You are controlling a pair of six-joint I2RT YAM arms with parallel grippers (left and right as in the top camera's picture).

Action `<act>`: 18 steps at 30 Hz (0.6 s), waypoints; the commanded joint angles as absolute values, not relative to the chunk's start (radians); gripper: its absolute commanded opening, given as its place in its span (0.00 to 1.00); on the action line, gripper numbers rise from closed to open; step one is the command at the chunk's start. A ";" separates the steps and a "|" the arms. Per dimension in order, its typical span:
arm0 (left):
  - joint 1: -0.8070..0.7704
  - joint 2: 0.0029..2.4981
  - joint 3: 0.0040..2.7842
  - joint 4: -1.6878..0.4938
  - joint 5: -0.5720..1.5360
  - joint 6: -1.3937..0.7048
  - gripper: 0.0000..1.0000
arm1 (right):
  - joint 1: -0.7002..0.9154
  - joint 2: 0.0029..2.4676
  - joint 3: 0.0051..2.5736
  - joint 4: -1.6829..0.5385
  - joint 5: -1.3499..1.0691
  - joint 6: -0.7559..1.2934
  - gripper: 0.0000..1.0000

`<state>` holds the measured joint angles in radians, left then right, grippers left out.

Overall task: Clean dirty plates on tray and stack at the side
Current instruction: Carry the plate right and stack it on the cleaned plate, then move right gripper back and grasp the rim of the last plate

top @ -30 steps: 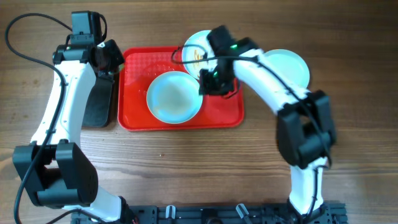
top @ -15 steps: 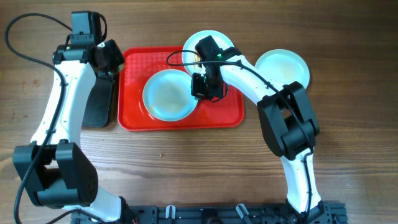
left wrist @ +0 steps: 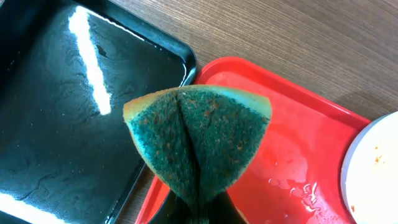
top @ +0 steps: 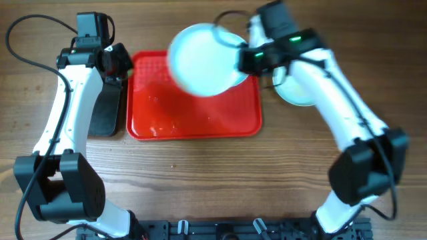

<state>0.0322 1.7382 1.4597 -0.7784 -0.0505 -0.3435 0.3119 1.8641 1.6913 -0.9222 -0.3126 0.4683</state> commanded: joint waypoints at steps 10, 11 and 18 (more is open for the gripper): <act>0.038 1.747 1.459 -0.775 -0.042 -0.353 0.04 | -0.159 1.859 1.451 -0.912 0.079 0.501 0.04; 0.038 1.747 1.459 -0.775 -0.042 -0.353 0.04 | -0.166 1.859 1.425 -0.876 0.076 0.500 0.04; 0.038 1.747 1.459 -0.775 -0.042 -0.353 0.04 | -0.122 1.859 1.415 -0.768 -0.190 0.419 0.37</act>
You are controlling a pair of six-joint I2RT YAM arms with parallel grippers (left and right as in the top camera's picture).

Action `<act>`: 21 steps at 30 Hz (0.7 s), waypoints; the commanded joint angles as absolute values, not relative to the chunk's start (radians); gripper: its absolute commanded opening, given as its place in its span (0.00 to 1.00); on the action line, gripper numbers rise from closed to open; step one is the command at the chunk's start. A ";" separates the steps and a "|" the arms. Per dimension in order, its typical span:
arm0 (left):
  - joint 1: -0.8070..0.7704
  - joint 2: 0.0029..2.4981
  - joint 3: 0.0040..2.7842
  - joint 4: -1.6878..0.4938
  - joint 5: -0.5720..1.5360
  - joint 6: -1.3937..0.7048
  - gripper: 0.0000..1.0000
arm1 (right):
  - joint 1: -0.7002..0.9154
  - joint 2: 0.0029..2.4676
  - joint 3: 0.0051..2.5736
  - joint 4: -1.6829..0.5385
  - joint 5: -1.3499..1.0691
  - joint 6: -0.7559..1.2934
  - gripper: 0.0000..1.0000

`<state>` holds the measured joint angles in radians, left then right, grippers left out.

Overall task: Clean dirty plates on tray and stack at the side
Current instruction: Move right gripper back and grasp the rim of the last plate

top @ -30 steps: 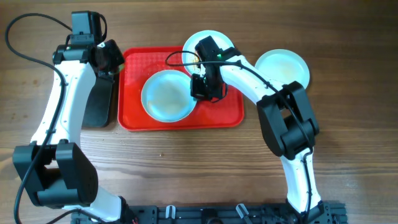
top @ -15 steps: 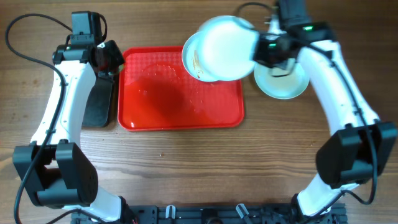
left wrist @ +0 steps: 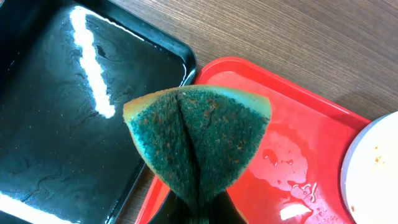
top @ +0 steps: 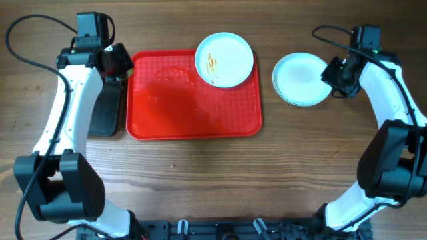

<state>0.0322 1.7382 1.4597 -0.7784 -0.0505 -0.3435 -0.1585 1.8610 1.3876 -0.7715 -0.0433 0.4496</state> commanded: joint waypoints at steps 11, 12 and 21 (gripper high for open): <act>0.038 1.747 1.459 -0.775 -0.041 -0.353 0.04 | 0.259 2.026 1.680 -0.783 -0.183 0.579 0.52; 0.038 1.747 1.459 -0.775 -0.041 -0.353 0.04 | 0.268 2.069 1.717 -0.796 -0.188 0.580 0.52; 0.038 1.747 1.459 -0.787 -0.041 -0.353 0.05 | 0.295 2.237 1.762 -0.820 -0.164 0.703 0.26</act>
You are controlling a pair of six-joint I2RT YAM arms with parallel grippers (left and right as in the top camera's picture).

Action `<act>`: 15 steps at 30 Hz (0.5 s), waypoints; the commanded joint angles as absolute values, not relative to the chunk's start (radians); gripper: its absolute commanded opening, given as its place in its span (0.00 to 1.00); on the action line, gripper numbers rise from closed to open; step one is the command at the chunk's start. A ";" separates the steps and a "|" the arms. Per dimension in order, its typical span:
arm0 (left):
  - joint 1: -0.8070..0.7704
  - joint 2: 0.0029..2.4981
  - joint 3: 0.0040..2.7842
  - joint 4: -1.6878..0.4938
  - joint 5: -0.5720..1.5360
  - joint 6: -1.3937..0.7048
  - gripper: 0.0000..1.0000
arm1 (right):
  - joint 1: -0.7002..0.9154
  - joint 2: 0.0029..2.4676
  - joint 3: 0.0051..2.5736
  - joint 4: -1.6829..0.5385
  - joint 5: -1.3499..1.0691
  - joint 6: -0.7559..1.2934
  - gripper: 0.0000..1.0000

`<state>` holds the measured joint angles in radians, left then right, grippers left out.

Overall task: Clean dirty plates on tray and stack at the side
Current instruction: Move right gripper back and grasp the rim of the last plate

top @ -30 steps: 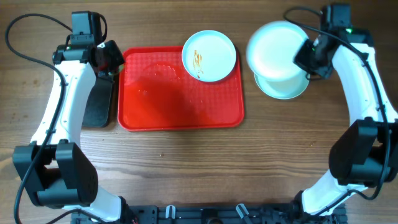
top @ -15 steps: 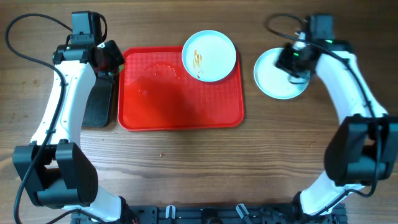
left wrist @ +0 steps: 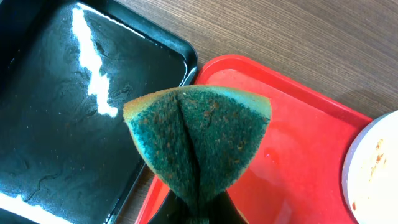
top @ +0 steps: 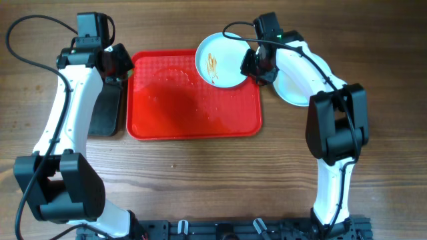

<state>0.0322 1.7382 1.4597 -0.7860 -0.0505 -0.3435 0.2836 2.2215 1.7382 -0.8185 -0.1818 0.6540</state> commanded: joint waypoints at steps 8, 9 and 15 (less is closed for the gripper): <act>0.038 1.747 1.459 -0.788 -0.041 -0.353 0.04 | 0.376 2.237 1.745 -0.834 -0.098 0.692 0.09; 0.038 1.747 1.459 -0.788 -0.041 -0.353 0.04 | 0.386 2.237 1.745 -0.831 -0.084 0.697 0.12; 0.038 1.747 1.459 -0.788 -0.041 -0.353 0.04 | 0.401 2.277 1.745 -0.830 -0.150 0.706 0.18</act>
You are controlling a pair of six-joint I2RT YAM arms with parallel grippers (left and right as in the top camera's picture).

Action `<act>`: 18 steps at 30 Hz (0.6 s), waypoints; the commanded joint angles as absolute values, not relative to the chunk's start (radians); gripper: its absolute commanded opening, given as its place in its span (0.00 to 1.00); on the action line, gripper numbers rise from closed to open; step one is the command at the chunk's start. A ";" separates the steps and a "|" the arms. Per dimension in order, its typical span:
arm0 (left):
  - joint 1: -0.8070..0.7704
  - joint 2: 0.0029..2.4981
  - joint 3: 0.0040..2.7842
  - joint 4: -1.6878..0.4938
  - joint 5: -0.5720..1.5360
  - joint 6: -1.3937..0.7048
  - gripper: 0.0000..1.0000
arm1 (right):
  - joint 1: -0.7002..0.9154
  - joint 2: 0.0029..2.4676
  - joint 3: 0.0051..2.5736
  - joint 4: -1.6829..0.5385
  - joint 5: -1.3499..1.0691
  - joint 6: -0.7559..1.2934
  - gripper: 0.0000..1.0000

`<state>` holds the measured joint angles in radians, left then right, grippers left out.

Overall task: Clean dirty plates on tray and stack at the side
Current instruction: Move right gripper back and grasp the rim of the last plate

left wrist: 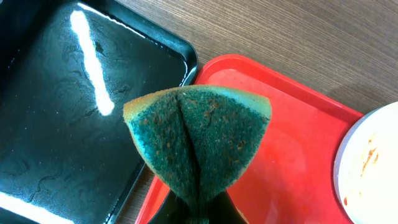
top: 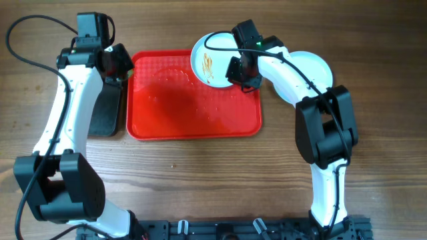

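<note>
A white dirty plate with orange smears lies at the far right corner of the red tray. My right gripper sits over its right rim and looks shut on it. The plate's edge also shows in the left wrist view. A stack of clean white plates sits on the table right of the tray, partly hidden by the right arm. My left gripper is shut on a folded green sponge, held above the tray's far left corner.
A black tray with a film of water lies on the table just left of the red tray; overhead it shows under the left arm. The red tray's floor is wet. Bare wood table lies in front of the tray.
My right gripper has shifted left and a little toward me along the dirty plate's rim. The plate now lies slightly farther left. The left gripper and sponge have not moved.
First my right gripper held a white plate high over the tray. Then that gripper was at the right beside the clean stack, and a dirty plate showed on the tray. It then came to the dirty plate's right rim, and now the plate has shifted left.
</note>
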<state>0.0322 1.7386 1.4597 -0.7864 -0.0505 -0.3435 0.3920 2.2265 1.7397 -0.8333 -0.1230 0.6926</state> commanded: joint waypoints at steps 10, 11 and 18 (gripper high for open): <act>0.038 1.747 1.459 -0.791 -0.041 -0.353 0.04 | 0.521 2.279 1.748 -0.916 -0.263 0.599 0.18; 0.038 1.747 1.459 -0.790 -0.042 -0.353 0.04 | 0.527 2.276 1.754 -0.925 -0.263 0.594 0.18; 0.038 1.747 1.459 -0.789 -0.041 -0.353 0.05 | 0.484 2.261 2.034 -1.074 -0.205 0.281 0.35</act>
